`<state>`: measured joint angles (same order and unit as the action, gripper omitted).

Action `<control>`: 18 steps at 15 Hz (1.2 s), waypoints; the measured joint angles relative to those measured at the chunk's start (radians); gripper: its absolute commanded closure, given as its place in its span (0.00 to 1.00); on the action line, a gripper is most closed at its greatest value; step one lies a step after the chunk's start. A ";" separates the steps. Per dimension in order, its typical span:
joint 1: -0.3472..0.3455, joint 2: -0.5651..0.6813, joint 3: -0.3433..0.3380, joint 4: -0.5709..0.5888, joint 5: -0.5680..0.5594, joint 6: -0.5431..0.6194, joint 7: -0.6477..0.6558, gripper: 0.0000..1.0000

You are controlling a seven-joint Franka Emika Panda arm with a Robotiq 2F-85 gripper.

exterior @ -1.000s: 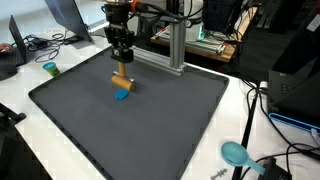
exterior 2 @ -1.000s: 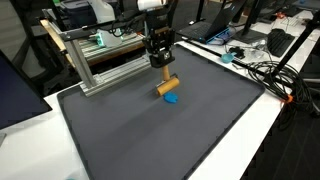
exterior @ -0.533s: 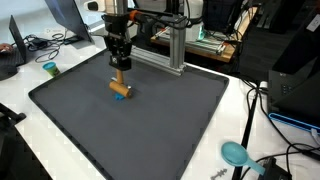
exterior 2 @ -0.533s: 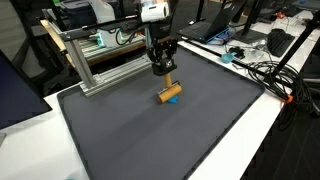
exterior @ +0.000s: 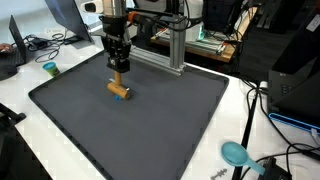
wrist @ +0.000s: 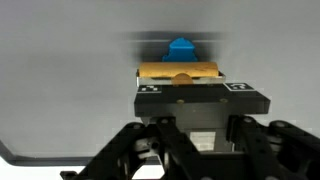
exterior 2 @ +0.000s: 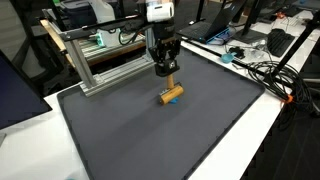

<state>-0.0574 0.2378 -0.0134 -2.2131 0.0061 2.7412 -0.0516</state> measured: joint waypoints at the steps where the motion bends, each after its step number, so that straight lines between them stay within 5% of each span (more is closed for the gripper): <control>1: 0.000 0.004 0.000 0.006 0.000 -0.001 0.001 0.78; 10: -0.018 0.038 0.016 0.055 0.093 0.039 -0.005 0.78; 14: -0.097 -0.053 0.069 0.038 0.286 0.098 -0.121 0.78; 18: -0.126 -0.145 0.076 0.002 0.313 0.035 -0.302 0.78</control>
<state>-0.1838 0.0926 0.0629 -2.2113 0.3194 2.7759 -0.3539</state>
